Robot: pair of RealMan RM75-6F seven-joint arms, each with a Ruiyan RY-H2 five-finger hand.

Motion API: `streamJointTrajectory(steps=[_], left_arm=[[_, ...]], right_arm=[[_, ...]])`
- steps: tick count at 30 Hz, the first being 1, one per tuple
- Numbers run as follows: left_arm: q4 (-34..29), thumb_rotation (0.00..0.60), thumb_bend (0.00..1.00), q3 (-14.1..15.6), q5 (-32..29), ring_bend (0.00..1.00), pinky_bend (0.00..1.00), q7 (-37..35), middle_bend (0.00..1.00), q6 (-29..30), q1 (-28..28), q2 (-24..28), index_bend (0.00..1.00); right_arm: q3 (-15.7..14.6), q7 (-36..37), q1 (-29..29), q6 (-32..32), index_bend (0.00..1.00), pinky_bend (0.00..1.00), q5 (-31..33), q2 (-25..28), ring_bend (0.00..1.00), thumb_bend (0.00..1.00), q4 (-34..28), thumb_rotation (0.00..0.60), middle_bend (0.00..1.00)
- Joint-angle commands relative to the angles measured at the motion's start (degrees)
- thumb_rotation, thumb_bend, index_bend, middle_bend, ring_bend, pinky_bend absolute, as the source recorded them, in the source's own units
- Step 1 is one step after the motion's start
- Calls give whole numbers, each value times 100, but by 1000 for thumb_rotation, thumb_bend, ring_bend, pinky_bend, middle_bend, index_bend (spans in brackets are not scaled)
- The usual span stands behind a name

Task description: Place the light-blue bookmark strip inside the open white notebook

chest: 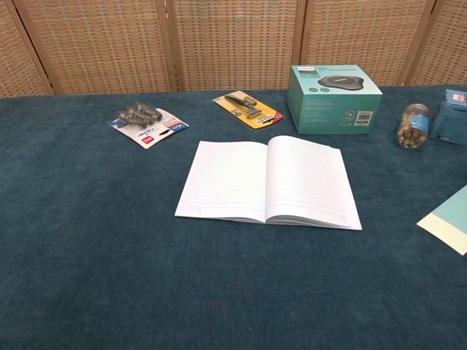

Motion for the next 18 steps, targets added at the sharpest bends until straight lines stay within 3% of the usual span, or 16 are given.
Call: streamJointTrajectory(steps=[1,18], left_arm=[[1,600,0,11,5,0,0,1,0,2,-9,3,0],[-29,600,0,41,-28,0,0,139,0,32,-41,-55,0]], right_arm=[[-37,8,-23,13,143,0,8,-40,0,1000,82,600,68],[-105,-43,8,40,143,0,26,-266,0,1000,387,600,68]])
